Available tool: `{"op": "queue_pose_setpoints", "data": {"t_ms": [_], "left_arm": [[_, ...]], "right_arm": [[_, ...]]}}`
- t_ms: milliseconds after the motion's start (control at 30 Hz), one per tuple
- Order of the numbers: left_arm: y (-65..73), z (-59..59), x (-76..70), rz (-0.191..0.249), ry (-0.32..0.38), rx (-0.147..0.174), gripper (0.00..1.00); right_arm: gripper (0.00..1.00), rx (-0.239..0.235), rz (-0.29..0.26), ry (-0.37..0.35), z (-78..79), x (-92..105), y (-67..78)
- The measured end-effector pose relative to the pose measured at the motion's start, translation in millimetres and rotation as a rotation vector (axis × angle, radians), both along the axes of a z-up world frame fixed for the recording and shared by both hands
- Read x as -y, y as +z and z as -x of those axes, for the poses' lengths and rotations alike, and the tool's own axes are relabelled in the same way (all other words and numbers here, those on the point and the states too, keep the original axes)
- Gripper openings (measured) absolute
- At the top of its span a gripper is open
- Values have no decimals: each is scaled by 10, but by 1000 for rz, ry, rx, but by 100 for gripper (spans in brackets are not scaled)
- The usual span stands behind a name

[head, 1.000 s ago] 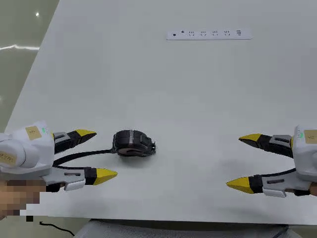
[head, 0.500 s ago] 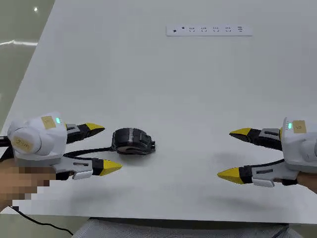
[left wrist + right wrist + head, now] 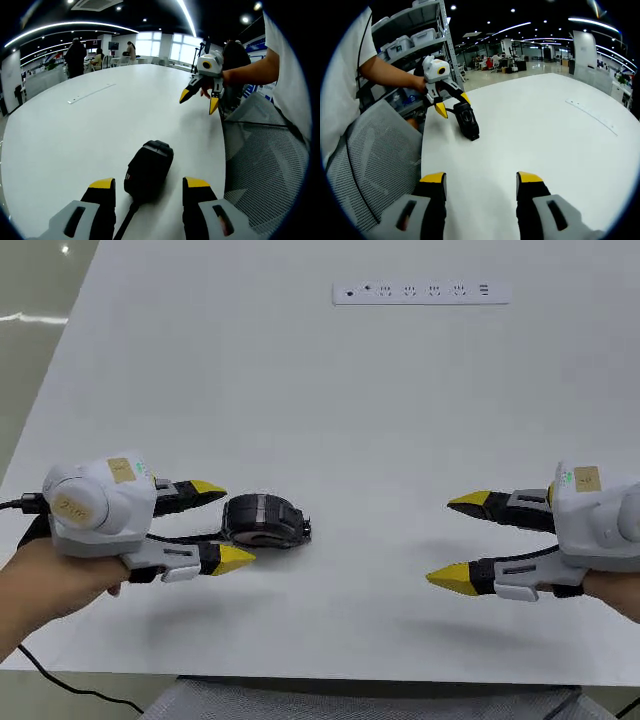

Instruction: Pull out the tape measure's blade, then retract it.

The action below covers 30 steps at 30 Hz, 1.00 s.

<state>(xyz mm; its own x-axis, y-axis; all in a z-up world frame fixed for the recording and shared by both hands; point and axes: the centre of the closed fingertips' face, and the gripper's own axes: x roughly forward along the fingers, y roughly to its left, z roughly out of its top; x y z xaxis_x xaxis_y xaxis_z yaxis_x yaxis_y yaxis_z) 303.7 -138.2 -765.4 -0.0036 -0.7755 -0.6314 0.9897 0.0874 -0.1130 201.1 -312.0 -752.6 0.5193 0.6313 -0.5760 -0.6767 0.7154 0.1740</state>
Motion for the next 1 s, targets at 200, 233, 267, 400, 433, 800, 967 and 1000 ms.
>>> {"op": "queue_pose_setpoints", "data": {"t_ms": [200, 233, 267, 400, 433, 800, 967, 1000], "left_arm": [[-36, -18, 29, -11, -10, -8, 45], [-41, -21, 39, -12, -13, -11, 43], [-46, -23, 45, -13, -14, -11, 42], [-56, -29, 72, -14, -24, -15, 39], [-59, -28, 75, -15, -27, -15, 38], [-81, -35, 91, -30, -56, -25, 32], [-108, -28, 102, -46, -94, -11, 32], [-113, -26, 102, -51, -104, -5, 32]], "right_arm": [[55, -7, -6, 0, 1, -11, -33], [55, -7, -8, 0, -1, -15, -32], [55, -7, -9, 0, -2, -17, -32], [54, -11, -12, 0, 0, -23, -45], [54, -11, -13, 0, 0, -25, -41], [53, -16, -19, -1, -2, -22, -49], [51, -21, -16, -3, -7, -24, -67], [51, -21, -18, -4, -10, -27, -66]]}}
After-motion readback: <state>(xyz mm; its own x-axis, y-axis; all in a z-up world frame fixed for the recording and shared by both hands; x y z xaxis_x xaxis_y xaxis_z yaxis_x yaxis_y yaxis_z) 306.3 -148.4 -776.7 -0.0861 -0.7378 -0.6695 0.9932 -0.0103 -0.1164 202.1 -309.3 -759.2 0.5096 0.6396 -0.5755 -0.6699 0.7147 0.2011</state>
